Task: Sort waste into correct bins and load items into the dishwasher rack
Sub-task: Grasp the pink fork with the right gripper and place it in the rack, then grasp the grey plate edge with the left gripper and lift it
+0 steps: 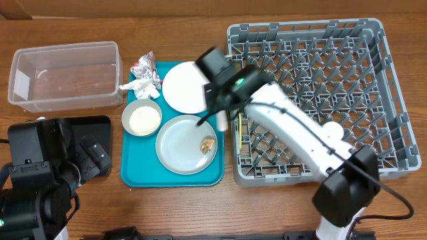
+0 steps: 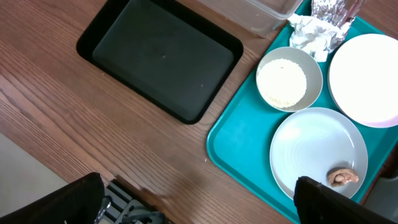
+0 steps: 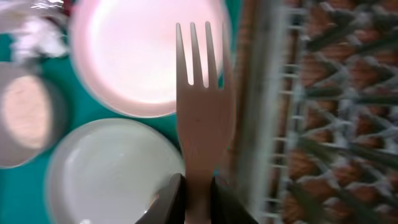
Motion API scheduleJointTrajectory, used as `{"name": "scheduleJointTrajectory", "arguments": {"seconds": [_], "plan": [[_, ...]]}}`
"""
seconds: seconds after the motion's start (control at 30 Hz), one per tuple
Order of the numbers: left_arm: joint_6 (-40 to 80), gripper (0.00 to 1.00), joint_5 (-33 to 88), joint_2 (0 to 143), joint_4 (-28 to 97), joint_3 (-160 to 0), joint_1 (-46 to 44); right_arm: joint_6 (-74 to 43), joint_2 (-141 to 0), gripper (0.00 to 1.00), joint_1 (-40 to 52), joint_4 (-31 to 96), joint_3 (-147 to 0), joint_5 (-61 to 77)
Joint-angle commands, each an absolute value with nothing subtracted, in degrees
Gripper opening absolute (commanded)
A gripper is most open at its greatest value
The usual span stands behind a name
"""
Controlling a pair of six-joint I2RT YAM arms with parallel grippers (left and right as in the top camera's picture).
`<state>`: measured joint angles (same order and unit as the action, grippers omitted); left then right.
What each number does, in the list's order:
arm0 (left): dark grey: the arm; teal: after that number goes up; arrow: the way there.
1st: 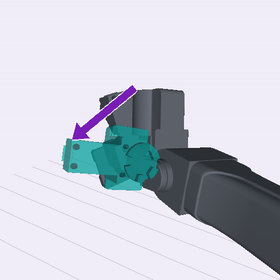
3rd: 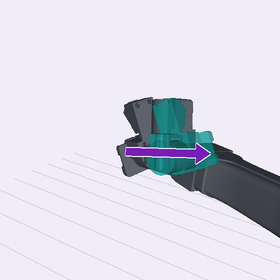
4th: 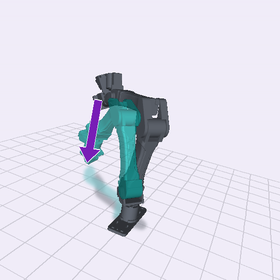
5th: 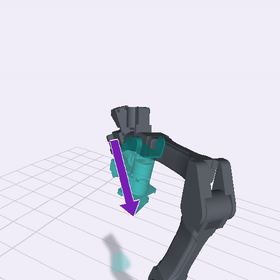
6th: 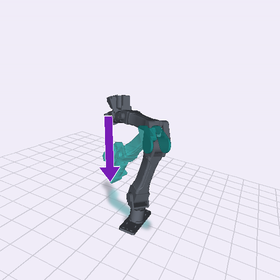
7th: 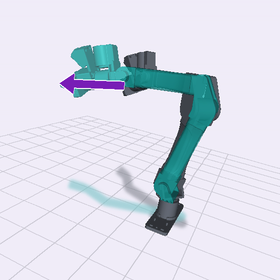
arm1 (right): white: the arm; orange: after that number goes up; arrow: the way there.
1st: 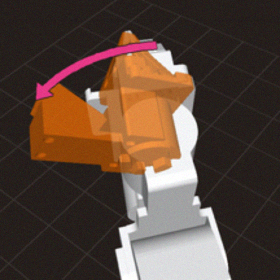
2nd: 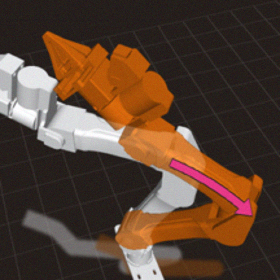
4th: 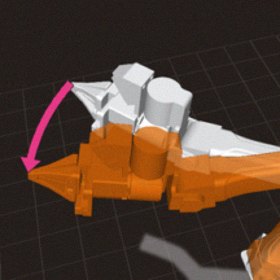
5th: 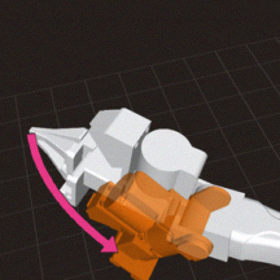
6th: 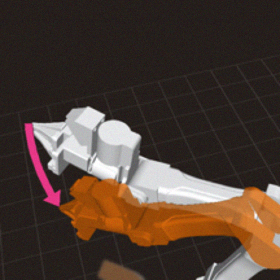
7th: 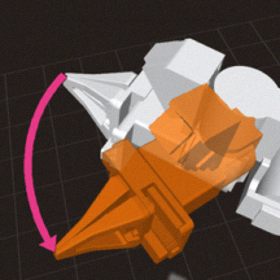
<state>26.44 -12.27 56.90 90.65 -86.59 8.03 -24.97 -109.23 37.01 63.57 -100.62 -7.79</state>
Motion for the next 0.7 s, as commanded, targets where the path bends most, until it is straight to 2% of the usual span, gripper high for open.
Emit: {"name": "scheduleJointTrajectory", "arguments": {"seconds": [0.0, 0.3, 0.33, 0.37, 0.43, 0.67], "plan": [[26.2, 1.0, -13.0, 56.9, 90.6, -86.3, 8.4, -19.0, -107.4, 0.14, 33.1, 64.9, -101.7, -7.5], [26.2, 1.0, -13.0, 56.9, 90.6, -86.3, 8.4, -17.1, -107.4, 0.17, 28.4, 61.0, -93.0, -5.7], [26.2, 1.0, -13.0, 56.9, 90.6, -86.3, 8.4, -17.0, -107.4, 0.24, 28.6, 60.5, -92.3, -5.8], [26.2, 1.0, -13.0, 56.9, 90.6, -86.3, 8.4, -17.0, -107.4, 0.39, 28.8, 60.3, -92.2, -6.0], [26.2, 1.0, -13.0, 56.9, 90.6, -86.3, 8.4, -17.4, -107.2, 0.51, 28.9, 60.6, -92.5, -5.9], [26.2, 1.0, -13.0, 56.9, 90.6, -86.3, 8.4, -18.3, -101.3, 0.59, 29.3, 63.1, -93.8, -4.9]]}}
